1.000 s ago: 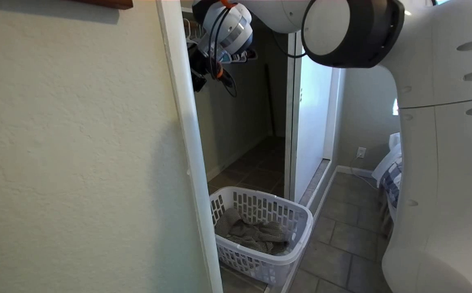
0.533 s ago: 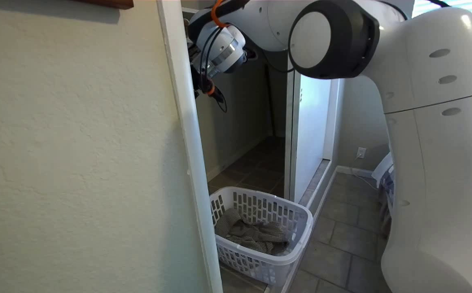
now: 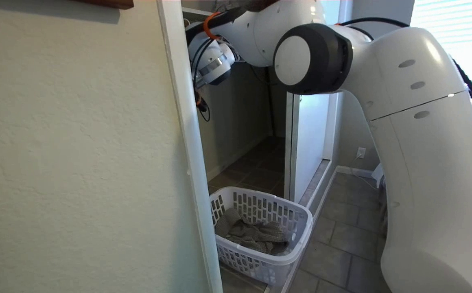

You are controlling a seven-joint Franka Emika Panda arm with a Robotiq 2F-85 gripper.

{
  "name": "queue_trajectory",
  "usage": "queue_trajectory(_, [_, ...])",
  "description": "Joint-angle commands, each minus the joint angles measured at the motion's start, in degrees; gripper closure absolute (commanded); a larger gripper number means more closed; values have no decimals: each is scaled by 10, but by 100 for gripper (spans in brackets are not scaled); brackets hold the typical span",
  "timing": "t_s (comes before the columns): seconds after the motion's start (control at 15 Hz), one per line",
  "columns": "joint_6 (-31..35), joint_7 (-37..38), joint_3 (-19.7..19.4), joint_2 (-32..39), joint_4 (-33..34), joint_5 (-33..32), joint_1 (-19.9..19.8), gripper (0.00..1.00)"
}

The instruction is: Put the white towel in the laundry basket

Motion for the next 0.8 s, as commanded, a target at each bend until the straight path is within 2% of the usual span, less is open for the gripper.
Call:
queue_trajectory(0.0, [-29,-19,17,49,73,25,-3,34])
queue_trajectory(0.33, [-98,15,18,68,124,11,-3,70])
queue_trajectory(0.6, [-134,54,10,62,137,1,-5,96])
queue_trajectory(0.73, [-150,83,0,53,135,-13,-4,99])
